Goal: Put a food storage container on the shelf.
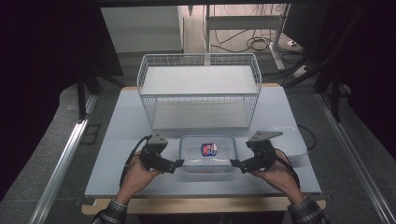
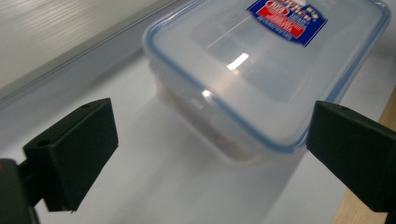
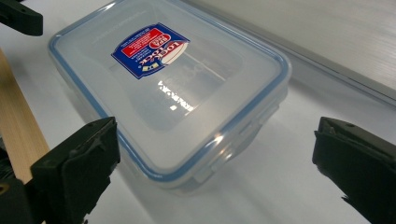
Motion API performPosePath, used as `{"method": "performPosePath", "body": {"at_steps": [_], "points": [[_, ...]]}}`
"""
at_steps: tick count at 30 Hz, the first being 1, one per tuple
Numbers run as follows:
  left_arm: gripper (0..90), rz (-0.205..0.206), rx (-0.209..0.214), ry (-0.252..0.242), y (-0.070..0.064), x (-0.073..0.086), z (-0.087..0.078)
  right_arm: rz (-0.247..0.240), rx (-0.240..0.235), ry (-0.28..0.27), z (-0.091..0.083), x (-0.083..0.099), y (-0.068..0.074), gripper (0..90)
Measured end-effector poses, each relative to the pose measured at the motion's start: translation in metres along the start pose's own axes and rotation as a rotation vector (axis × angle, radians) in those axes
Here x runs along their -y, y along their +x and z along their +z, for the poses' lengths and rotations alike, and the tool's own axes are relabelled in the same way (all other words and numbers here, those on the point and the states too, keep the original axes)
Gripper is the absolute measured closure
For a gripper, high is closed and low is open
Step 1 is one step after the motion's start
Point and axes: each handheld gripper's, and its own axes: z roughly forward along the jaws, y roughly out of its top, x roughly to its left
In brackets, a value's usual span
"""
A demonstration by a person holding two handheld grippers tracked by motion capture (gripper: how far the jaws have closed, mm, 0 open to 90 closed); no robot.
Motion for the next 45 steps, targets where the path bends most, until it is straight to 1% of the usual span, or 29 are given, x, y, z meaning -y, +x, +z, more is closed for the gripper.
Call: {"method": "performPosePath", "body": {"at_steps": [2,3,5,6,7,8,10,11,13,14,15,18,21,24,25,26,27,29,30,32,34,35,37,38,39,40,41,44,45], "points": [[1.5,-0.02,0.029,0.016,0.003,-0.008,0.006,0.016,0.0,0.015,0.005,-0.006,-0.001,2.3],[2.1,-0.02,0.029,0.016,0.003,-0.008,0.006,0.016,0.0,0.015,0.005,-0.006,-0.001,2.3],[3.3,-0.035,0.054,0.027,0.007,-0.012,0.013,0.032,-0.01,0.035,0.01,-0.012,-0.002,5.2],[4.3,-0.047,0.069,0.025,0.009,-0.012,0.017,0.035,-0.014,0.046,0.013,-0.014,-0.003,6.5],[5.5,-0.071,0.099,0.023,0.013,-0.012,0.024,0.054,-0.029,0.063,0.02,-0.016,-0.006,7.6],[6.0,-0.071,0.099,0.023,0.013,-0.012,0.024,0.054,-0.029,0.063,0.02,-0.016,-0.006,7.6],[6.2,-0.087,0.125,0.028,0.015,-0.01,0.03,0.077,-0.047,0.075,0.026,-0.016,-0.009,7.8],[5.3,-0.104,0.16,0.032,0.017,-0.008,0.033,0.103,-0.062,0.086,0.031,-0.013,-0.013,7.2],[4.6,-0.136,0.211,0.055,0.019,-0.007,0.038,0.155,-0.107,0.082,0.035,-0.01,-0.018,7.4],[2.8,-0.136,0.211,0.055,0.019,-0.007,0.038,0.176,-0.132,0.082,0.037,-0.009,-0.021,7.3],[2.0,-0.18,0.281,0.067,0.019,-0.003,0.044,0.198,-0.153,0.084,0.039,-0.007,-0.024,7.2],[0.0,-0.207,0.301,0.067,0.021,-0.001,0.048,0.256,-0.23,0.094,0.044,-0.003,-0.029,7.6],[1.8,-0.224,0.307,0.066,0.02,0.001,0.046,0.288,-0.258,0.116,0.047,0.0,-0.03,5.8],[10.2,-0.248,0.333,0.063,0.023,0.006,0.039,0.3,-0.263,0.122,0.043,0.001,-0.029,11.6],[13.4,-0.248,0.333,0.063,0.023,0.006,0.039,0.3,-0.263,0.122,0.043,0.001,-0.029,11.6],[18.0,-0.262,0.352,0.059,0.024,0.009,0.035,0.304,-0.273,0.123,0.038,0.002,-0.03,16.0],[21.3,-0.283,0.366,0.034,0.026,0.014,0.031,0.302,-0.28,0.129,0.036,0.003,-0.029,17.5],[28.5,-0.294,0.376,0.018,0.028,0.016,0.026,0.293,-0.284,0.131,0.032,0.003,-0.028,21.4],[32.1,-0.283,0.379,0.012,0.029,0.017,0.023,0.301,-0.279,0.121,0.029,0.003,-0.028,26.0],[39.2,-0.307,0.382,-0.011,0.029,0.019,0.019,0.32,-0.287,0.086,0.023,0.005,-0.031,34.9],[42.9,-0.318,0.38,-0.018,0.028,0.02,0.018,0.346,-0.308,0.064,0.018,0.008,-0.035,41.8],[44.6,-0.342,0.373,-0.028,0.027,0.02,0.016,0.363,-0.316,0.054,0.017,0.009,-0.036,43.9],[46.2,-0.364,0.36,-0.049,0.026,0.02,0.015,0.378,-0.318,0.039,0.015,0.011,-0.036,46.2],[47.2,-0.364,0.36,-0.049,0.026,0.02,0.015,0.378,-0.318,0.039,0.015,0.011,-0.036,46.2],[48.8,-0.373,0.347,-0.074,0.026,0.02,0.013,0.386,-0.309,0.025,0.012,0.012,-0.034,49.0],[49.9,-0.373,0.347,-0.074,0.026,0.02,0.013,0.382,-0.3,0.013,0.011,0.012,-0.032,49.9],[50.6,-0.378,0.331,-0.093,0.026,0.02,0.012,0.382,-0.29,0.005,0.01,0.011,-0.03,50.3],[51.1,-0.375,0.315,-0.106,0.024,0.02,0.011,0.366,-0.245,-0.008,0.008,0.009,-0.024,49.8],[51.5,-0.373,0.296,-0.122,0.023,0.02,0.009,0.358,-0.23,-0.016,0.008,0.008,-0.021,49.6]]}}
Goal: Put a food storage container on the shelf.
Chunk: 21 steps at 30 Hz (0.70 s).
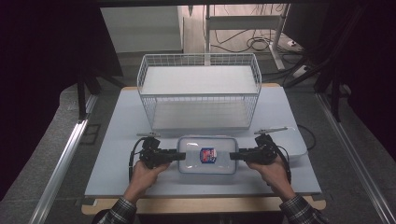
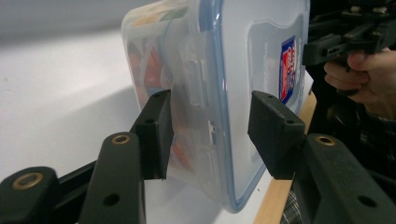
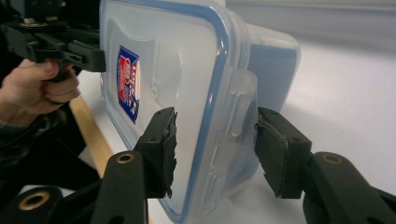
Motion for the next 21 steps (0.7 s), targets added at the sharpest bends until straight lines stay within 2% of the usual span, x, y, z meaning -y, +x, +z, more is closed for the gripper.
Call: {"method": "performPosePath", "body": {"at_steps": [1,3,4,10,16,21], "points": [[51.6,0.011,-0.009,-0.005,-0.001,0.0,-0.001,-0.02,0.018,-0.006,0.0,0.0,0.002,49.5],[51.6,0.006,-0.005,-0.015,0.0,-0.001,-0.002,-0.036,0.032,-0.014,0.0,0.001,0.005,49.6],[52.2,0.011,-0.001,-0.03,0.0,-0.002,-0.005,-0.043,0.03,-0.038,-0.001,0.0,0.006,50.1],[52.6,0.068,-0.019,-0.063,-0.009,-0.011,-0.014,-0.093,0.024,-0.088,-0.007,-0.008,0.013,50.4],[52.4,0.093,-0.036,-0.077,-0.016,-0.019,-0.02,-0.114,0.018,-0.103,-0.011,-0.015,0.016,50.4],[52.4,0.112,-0.048,-0.092,-0.024,-0.033,-0.028,-0.138,0.015,-0.123,-0.018,-0.029,0.02,50.4]]}}
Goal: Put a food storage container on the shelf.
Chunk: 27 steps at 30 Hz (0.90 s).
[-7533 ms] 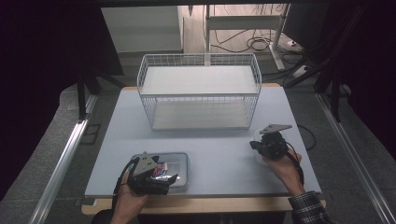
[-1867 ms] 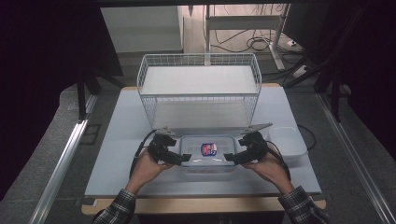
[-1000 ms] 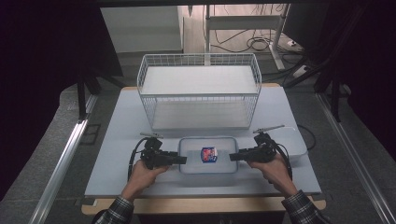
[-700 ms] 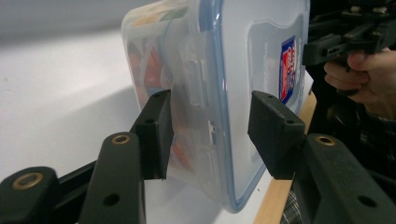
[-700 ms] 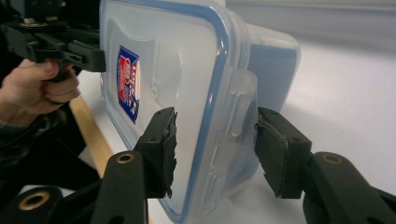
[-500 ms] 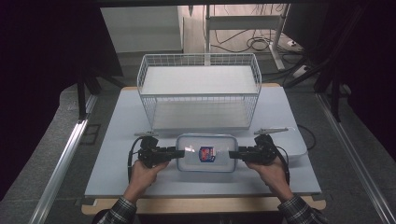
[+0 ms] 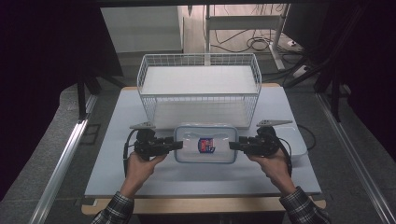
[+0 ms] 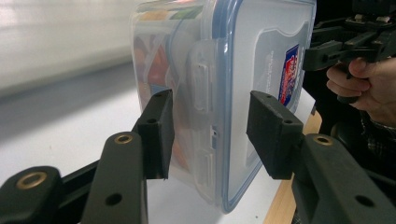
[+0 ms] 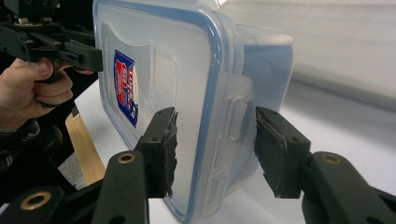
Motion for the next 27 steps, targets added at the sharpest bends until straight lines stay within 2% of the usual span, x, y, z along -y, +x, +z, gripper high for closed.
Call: {"method": "performPosePath", "body": {"at_steps": [6,12,13,14,17,19,20,27], "points": [[52.2,0.019,-0.013,-0.021,-0.003,-0.016,-0.008,-0.018,-0.001,-0.014,-0.003,-0.017,0.003,50.5],[52.2,0.041,-0.025,-0.05,-0.007,-0.044,-0.021,-0.04,0.001,-0.052,-0.008,-0.046,0.009,50.2],[52.1,0.041,-0.025,-0.05,-0.007,-0.044,-0.021,-0.043,0.003,-0.056,-0.009,-0.051,0.01,50.2],[52.1,0.041,-0.024,-0.054,-0.007,-0.048,-0.023,-0.043,0.003,-0.056,-0.009,-0.051,0.01,50.2],[52.2,0.042,-0.025,-0.064,-0.006,-0.062,-0.029,-0.054,0.001,-0.067,-0.009,-0.067,0.012,50.2],[52.1,0.038,-0.026,-0.066,-0.006,-0.065,-0.03,-0.053,-0.001,-0.069,-0.009,-0.074,0.013,50.2],[52.1,0.041,-0.031,-0.073,-0.004,-0.072,-0.032,-0.057,0.002,-0.074,-0.009,-0.078,0.013,50.2],[52.0,0.041,-0.03,-0.098,0.001,-0.1,-0.041,-0.072,0.008,-0.092,-0.008,-0.108,0.014,50.2]]}}
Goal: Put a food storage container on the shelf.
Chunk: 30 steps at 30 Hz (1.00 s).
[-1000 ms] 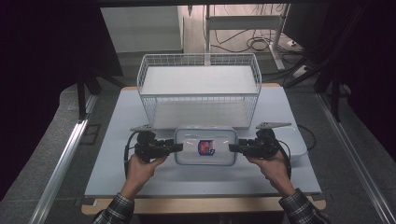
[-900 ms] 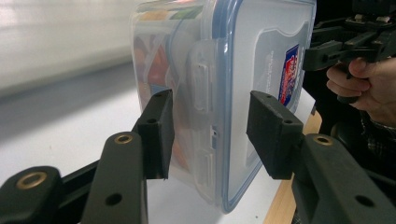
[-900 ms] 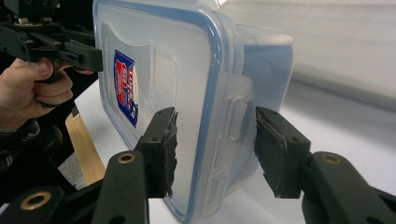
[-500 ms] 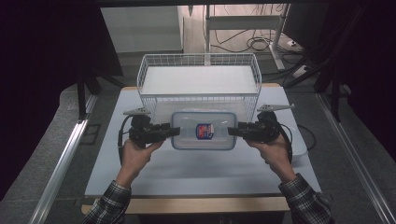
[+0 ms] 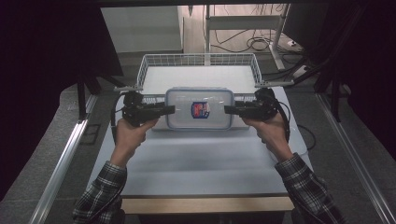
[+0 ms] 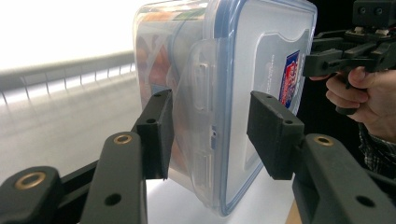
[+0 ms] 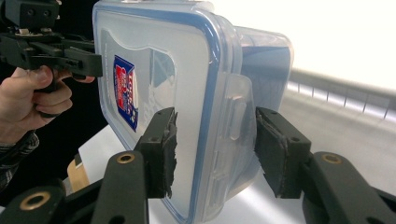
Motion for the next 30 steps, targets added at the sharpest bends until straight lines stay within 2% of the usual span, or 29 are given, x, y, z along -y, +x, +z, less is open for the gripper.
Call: {"method": "performPosePath", "body": {"at_steps": [9,10,17,26,30], "points": [[51.8,-0.02,-0.008,-0.016,0.008,-0.028,-0.002,0.0,-0.002,-0.006,0.005,-0.03,-0.006,50.2],[51.7,-0.015,-0.01,-0.018,0.009,-0.035,-0.002,0.005,-0.005,-0.005,0.007,-0.037,-0.007,50.2],[51.7,-0.02,-0.009,-0.023,0.015,-0.055,-0.002,0.006,-0.007,-0.014,0.009,-0.055,-0.014,50.1],[51.7,-0.033,-0.01,-0.046,0.024,-0.069,0.003,0.013,0.0,-0.026,0.014,-0.074,-0.024,49.9],[51.6,-0.046,0.0,-0.047,0.033,-0.073,0.013,0.02,0.012,-0.026,0.016,-0.08,-0.031,49.6]]}}
